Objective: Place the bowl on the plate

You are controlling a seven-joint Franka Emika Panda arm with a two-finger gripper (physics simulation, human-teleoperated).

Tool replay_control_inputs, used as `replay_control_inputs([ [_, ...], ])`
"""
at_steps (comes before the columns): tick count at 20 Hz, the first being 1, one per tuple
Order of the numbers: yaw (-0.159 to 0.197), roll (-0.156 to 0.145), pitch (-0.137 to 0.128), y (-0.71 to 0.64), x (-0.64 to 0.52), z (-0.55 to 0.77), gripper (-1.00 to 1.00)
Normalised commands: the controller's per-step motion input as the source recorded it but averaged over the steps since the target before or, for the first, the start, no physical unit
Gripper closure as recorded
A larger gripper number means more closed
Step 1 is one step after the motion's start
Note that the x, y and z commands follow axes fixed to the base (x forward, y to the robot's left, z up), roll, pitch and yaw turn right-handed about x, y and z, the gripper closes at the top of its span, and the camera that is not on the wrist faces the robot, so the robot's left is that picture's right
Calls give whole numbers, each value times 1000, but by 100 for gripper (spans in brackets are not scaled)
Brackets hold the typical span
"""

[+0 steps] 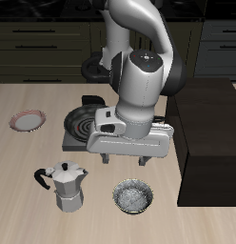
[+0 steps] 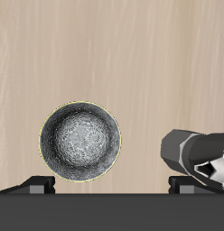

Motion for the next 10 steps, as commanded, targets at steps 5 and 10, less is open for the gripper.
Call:
replay_control_inputs([
  [5,-8,2,12,35,-21,-178,-100],
  [10,16,6,7,48,2,-164,-100],
])
